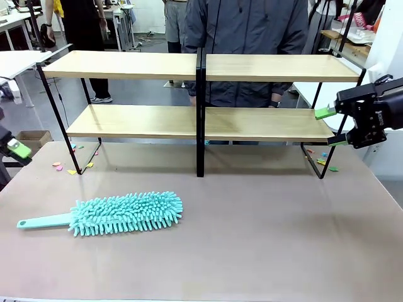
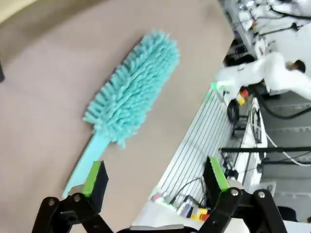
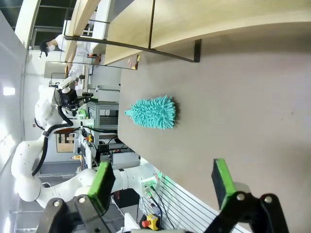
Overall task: Clean the shelves.
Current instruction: Place the Duster on the table.
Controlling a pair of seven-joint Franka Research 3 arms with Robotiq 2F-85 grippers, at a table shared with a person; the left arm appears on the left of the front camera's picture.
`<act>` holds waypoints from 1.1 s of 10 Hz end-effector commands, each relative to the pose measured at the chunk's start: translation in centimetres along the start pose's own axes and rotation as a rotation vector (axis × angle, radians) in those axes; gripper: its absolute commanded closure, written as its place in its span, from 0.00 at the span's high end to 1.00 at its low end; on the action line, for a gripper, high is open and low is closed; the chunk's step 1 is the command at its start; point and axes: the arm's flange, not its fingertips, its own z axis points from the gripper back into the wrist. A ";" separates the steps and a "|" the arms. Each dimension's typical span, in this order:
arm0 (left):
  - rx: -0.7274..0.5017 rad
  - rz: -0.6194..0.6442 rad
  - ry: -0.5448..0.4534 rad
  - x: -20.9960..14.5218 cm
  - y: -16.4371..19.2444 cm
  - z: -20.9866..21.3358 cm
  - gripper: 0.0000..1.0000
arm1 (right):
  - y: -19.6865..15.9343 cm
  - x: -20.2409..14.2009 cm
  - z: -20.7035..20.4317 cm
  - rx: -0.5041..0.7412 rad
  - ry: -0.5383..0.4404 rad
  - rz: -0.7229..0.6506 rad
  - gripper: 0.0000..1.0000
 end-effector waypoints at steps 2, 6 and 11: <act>-0.238 -0.033 -0.168 -3.2 -4.3 -0.1 1.00 | -0.2 0.2 -0.2 0.030 -0.013 0.023 1.00; -0.602 0.087 -0.380 -3.1 -8.5 -0.3 1.00 | 2.4 0.5 2.8 0.466 0.045 0.034 1.00; -0.618 0.047 -0.344 -3.6 -8.6 -0.2 1.00 | 3.6 -0.1 3.5 0.411 0.021 0.028 1.00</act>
